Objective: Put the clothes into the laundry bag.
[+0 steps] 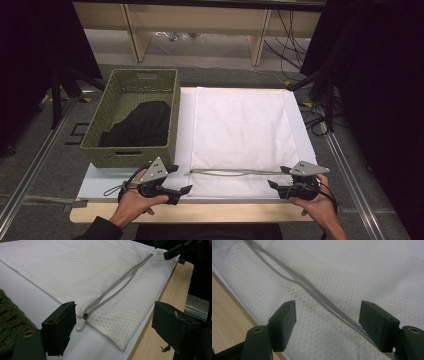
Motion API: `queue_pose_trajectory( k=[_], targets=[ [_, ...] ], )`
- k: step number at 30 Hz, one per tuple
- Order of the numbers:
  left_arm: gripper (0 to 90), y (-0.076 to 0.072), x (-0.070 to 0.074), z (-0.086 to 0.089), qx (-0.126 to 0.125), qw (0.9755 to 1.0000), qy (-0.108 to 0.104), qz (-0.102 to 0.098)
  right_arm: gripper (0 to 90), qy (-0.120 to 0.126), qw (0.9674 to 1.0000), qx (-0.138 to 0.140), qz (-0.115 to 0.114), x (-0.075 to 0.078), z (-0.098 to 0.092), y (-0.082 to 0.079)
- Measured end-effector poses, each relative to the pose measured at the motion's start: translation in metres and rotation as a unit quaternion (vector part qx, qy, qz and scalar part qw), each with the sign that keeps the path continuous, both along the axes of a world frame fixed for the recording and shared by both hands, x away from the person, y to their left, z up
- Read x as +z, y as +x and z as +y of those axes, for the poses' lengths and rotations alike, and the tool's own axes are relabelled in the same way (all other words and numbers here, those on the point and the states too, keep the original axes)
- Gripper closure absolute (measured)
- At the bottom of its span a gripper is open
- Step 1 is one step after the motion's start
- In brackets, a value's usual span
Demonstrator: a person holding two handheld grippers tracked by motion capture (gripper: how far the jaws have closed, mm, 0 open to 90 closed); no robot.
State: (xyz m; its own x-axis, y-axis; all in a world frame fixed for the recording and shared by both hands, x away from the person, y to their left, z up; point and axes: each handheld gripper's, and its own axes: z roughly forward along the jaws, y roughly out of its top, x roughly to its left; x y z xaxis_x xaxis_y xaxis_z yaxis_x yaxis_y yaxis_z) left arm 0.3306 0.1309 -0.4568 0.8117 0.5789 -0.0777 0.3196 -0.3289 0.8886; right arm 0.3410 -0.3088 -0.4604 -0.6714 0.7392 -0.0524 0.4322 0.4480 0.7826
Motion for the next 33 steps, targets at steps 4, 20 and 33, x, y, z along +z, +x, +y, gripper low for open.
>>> queue_pose_trajectory(
  k=[4,20,33],
  targets=[
    [18.8,-0.001,0.000,0.000,0.001,1.0000,0.005,0.002,30.9,-0.003,1.0000,0.002,-0.005,0.000,-0.001,0.001],
    [18.9,0.001,0.000,0.000,0.004,0.9999,0.012,-0.003,30.9,0.001,1.0000,-0.001,-0.006,0.001,0.001,0.003],
    [18.9,0.001,-0.001,0.000,0.002,0.9999,0.011,0.003,30.1,-0.014,0.9993,0.026,-0.022,0.000,0.015,0.024]
  ],
)
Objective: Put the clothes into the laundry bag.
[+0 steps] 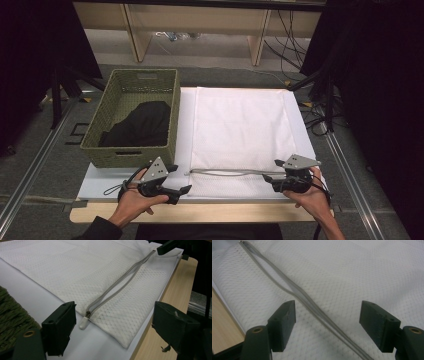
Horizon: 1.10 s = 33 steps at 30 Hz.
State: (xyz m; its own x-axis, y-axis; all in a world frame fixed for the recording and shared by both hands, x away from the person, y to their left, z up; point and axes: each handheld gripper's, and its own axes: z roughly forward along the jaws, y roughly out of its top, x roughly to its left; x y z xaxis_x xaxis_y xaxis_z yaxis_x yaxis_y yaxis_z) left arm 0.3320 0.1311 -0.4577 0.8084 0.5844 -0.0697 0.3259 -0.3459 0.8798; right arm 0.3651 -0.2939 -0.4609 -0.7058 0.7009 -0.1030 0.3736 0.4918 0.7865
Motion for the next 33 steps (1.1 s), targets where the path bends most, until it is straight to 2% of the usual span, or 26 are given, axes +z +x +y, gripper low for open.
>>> queue_pose_trajectory(
  k=[4,7,9,11,12,13,14,17,19,20,21,23,25,28,30,33],
  targets=[
    [18.9,-0.001,0.000,0.000,0.003,1.0000,0.002,0.001,29.4,-0.012,0.9998,0.010,0.012,-0.003,0.012,0.011],
    [18.9,0.000,0.000,0.000,-0.001,1.0000,0.004,-0.002,28.9,-0.027,0.9992,0.029,-0.002,-0.004,0.021,0.021],
    [18.9,0.001,0.000,0.001,-0.001,1.0000,0.008,-0.005,28.2,-0.030,0.9992,0.027,0.005,-0.004,0.025,0.023],
    [18.8,0.001,0.000,0.000,-0.002,1.0000,0.005,-0.003,27.3,-0.047,0.9981,0.040,-0.003,-0.006,0.031,0.030],
    [18.8,0.000,0.000,0.000,0.002,1.0000,0.003,0.002,26.7,-0.055,0.9970,0.054,0.001,-0.007,0.038,0.035],
    [18.8,0.000,0.000,0.000,-0.001,1.0000,0.001,0.002,26.7,-0.055,0.9970,0.054,0.001,-0.007,0.038,0.035],
    [18.9,0.000,0.001,0.000,-0.003,1.0000,0.002,-0.001,26.4,-0.066,0.9956,0.066,0.000,-0.009,0.044,0.038],
    [18.8,0.001,0.000,0.000,-0.002,1.0000,0.001,0.000,26.1,-0.078,0.9944,0.071,0.005,-0.011,0.052,0.041],
    [18.9,0.001,0.001,0.001,-0.004,0.9999,0.014,-0.008,25.8,-0.084,0.9939,0.070,0.010,-0.013,0.055,0.043],
    [19.0,-0.001,0.000,0.000,0.005,1.0000,0.008,-0.002,25.8,-0.092,0.9929,0.074,0.011,-0.015,0.055,0.044],
    [19.0,0.000,0.001,0.000,0.001,1.0000,0.008,-0.004,25.8,-0.092,0.9929,0.074,0.011,-0.015,0.055,0.044],
    [19.1,0.000,0.001,0.000,0.002,1.0000,0.004,-0.007,26.1,-0.112,0.9910,0.073,0.007,-0.018,0.056,0.044],
    [19.1,0.001,0.001,0.000,-0.002,1.0000,0.006,-0.002,26.9,-0.118,0.9906,0.069,0.007,-0.017,0.054,0.044],
    [19.0,0.001,0.000,0.001,-0.003,0.9999,0.013,-0.006,28.2,-0.127,0.9899,0.063,0.001,-0.017,0.052,0.045],
    [19.0,0.001,0.001,0.001,-0.004,0.9999,0.013,-0.008,29.9,-0.138,0.9886,0.060,-0.002,-0.017,0.051,0.046],
    [19.0,0.000,0.001,0.000,0.002,1.0000,0.009,-0.001,31.4,-0.148,0.9876,0.054,-0.005,-0.018,0.051,0.047]
  ],
)
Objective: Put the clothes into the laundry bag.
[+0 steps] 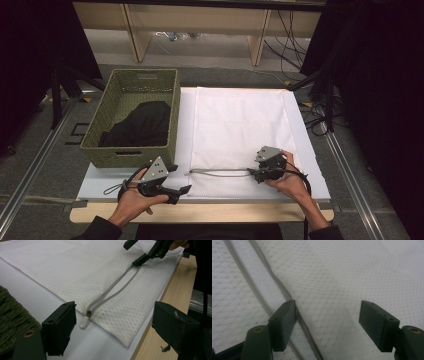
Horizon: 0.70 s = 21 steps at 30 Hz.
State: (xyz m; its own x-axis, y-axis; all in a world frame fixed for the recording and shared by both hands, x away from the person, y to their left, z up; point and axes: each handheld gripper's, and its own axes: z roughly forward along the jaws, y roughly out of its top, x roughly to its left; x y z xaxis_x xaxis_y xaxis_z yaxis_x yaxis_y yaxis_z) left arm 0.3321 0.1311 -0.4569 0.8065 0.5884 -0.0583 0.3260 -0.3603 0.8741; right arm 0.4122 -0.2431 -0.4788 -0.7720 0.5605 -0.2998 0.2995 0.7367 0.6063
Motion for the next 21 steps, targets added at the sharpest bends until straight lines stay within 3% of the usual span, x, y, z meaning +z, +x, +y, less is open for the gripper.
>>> queue_pose_trajectory(
  k=[5,11,13,14,17,18,19,21],
  targets=[
    [19.0,0.001,0.000,0.000,-0.005,1.0000,0.004,-0.005,30.6,0.020,0.9994,0.026,0.009,0.001,0.002,0.003],
    [19.0,0.001,0.000,0.000,-0.002,1.0000,-0.003,0.001,30.7,0.013,0.9994,0.024,0.022,0.000,0.005,0.004],
    [19.0,0.001,0.000,-0.001,-0.002,1.0000,-0.002,0.000,31.9,0.007,0.9998,0.015,0.011,0.000,0.005,0.007],
    [19.0,0.001,0.000,0.000,-0.004,1.0000,-0.001,-0.002,34.5,-0.010,0.9998,0.015,0.002,0.001,0.003,0.012],
    [19.0,0.001,0.000,0.000,-0.003,1.0000,-0.001,-0.002,37.7,-0.014,0.9999,-0.003,-0.005,0.001,0.003,0.015],
    [19.0,0.000,0.000,0.000,0.000,1.0000,-0.004,0.002,37.7,-0.014,0.9999,-0.003,-0.005,0.001,0.003,0.015],
    [19.0,0.001,0.000,0.000,-0.005,1.0000,-0.005,0.000,38.7,-0.021,0.9995,0.015,-0.018,0.001,0.002,0.019],
    [19.1,0.001,0.000,0.000,-0.003,1.0000,-0.006,0.001,42.3,-0.019,0.9997,0.003,-0.013,0.001,0.003,0.021]
  ],
)
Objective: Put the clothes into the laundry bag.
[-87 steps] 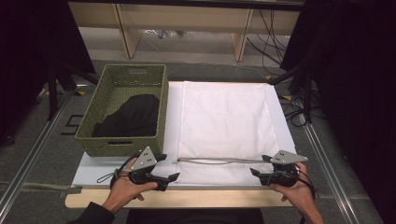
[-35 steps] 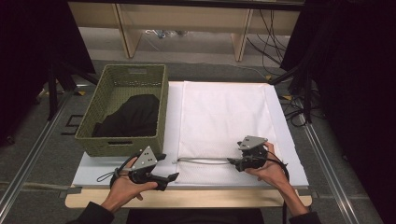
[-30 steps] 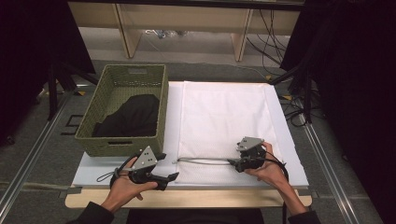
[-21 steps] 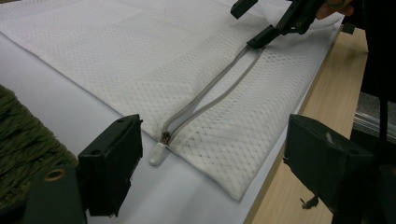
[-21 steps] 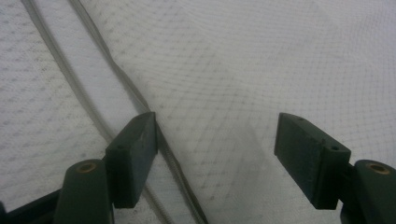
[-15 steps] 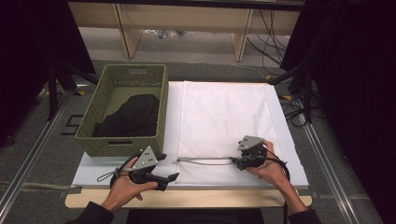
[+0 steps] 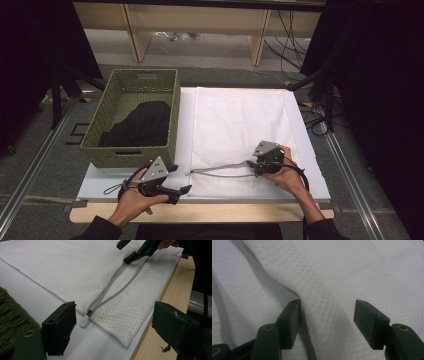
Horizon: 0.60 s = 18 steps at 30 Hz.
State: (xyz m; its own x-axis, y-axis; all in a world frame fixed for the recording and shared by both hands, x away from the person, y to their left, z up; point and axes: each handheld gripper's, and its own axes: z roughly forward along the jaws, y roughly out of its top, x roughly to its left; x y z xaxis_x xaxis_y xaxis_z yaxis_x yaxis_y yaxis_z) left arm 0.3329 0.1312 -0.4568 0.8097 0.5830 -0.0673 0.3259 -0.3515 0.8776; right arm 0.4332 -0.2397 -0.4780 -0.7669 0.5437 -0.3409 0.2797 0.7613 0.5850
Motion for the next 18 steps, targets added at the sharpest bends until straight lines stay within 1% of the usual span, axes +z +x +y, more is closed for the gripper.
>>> queue_pose_trajectory(
  k=[1,2,3,4,5,6,7,8,9,10,11,12,13,14,15,16,17,18],
  targets=[
    [19.0,0.000,0.000,0.000,0.000,1.0000,0.000,0.000,43.4,0.001,1.0000,-0.003,0.003,0.000,0.001,0.000],
    [19.0,0.000,0.000,0.000,0.001,1.0000,-0.001,0.001,47.3,0.003,1.0000,0.002,0.005,0.000,0.003,0.004],
    [19.1,0.000,0.000,0.000,-0.001,1.0000,0.000,-0.001,48.9,-0.002,1.0000,0.004,0.004,0.001,0.003,0.005],
    [19.1,0.000,0.001,0.000,0.004,1.0000,0.006,-0.001,48.9,-0.002,1.0000,0.004,0.004,0.001,0.003,0.005],
    [19.1,0.001,0.000,0.000,0.002,1.0000,0.003,-0.002,54.2,0.009,0.9998,0.003,0.017,0.001,0.004,0.008],
    [19.1,0.000,0.000,0.000,0.001,1.0000,-0.001,0.000,54.2,0.009,0.9998,0.003,0.017,0.001,0.004,0.008],
    [19.1,0.001,0.000,0.000,0.002,1.0000,-0.001,0.001,56.3,0.009,0.9998,0.006,0.018,0.001,0.004,0.009],
    [19.1,0.001,0.000,0.001,0.001,1.0000,0.002,-0.003,58.5,0.000,0.9998,0.017,0.013,0.001,0.003,0.012],
    [19.1,0.000,0.000,0.000,0.005,1.0000,-0.004,0.003,60.7,0.010,0.9998,0.011,0.016,-0.001,0.003,0.011],
    [19.1,0.001,0.001,0.001,0.003,1.0000,-0.003,0.001,62.9,0.020,0.9994,0.006,0.027,-0.001,0.004,0.011],
    [19.1,0.000,0.001,0.001,0.007,1.0000,0.000,0.000,64.8,0.023,0.9993,0.009,0.027,-0.001,0.004,0.012],
    [19.2,0.000,0.001,0.001,0.007,1.0000,0.000,0.000,66.5,0.028,0.9991,0.005,0.032,-0.001,0.003,0.012],
    [19.2,0.000,0.001,0.001,0.007,1.0000,-0.001,0.001,70.9,0.031,0.9987,0.007,0.041,-0.001,0.004,0.012],
    [19.2,0.000,0.001,0.001,0.007,1.0000,-0.002,0.003,73.8,0.026,0.9988,0.016,0.039,0.000,0.003,0.012],
    [19.2,0.001,0.001,0.001,0.007,1.0000,0.004,0.003,73.8,0.026,0.9988,0.016,0.039,0.000,0.003,0.012],
    [19.4,0.001,0.001,0.002,0.010,0.9999,0.008,0.004,79.1,0.026,0.9988,0.012,0.041,0.000,0.004,0.011],
    [19.4,0.001,0.001,0.002,0.012,0.9999,0.009,0.004,79.1,0.026,0.9988,0.012,0.041,0.000,0.004,0.011],
    [19.4,0.002,0.001,0.002,0.011,0.9999,0.003,0.002,81.4,0.024,0.9988,0.013,0.042,0.001,0.004,0.010]
  ],
)
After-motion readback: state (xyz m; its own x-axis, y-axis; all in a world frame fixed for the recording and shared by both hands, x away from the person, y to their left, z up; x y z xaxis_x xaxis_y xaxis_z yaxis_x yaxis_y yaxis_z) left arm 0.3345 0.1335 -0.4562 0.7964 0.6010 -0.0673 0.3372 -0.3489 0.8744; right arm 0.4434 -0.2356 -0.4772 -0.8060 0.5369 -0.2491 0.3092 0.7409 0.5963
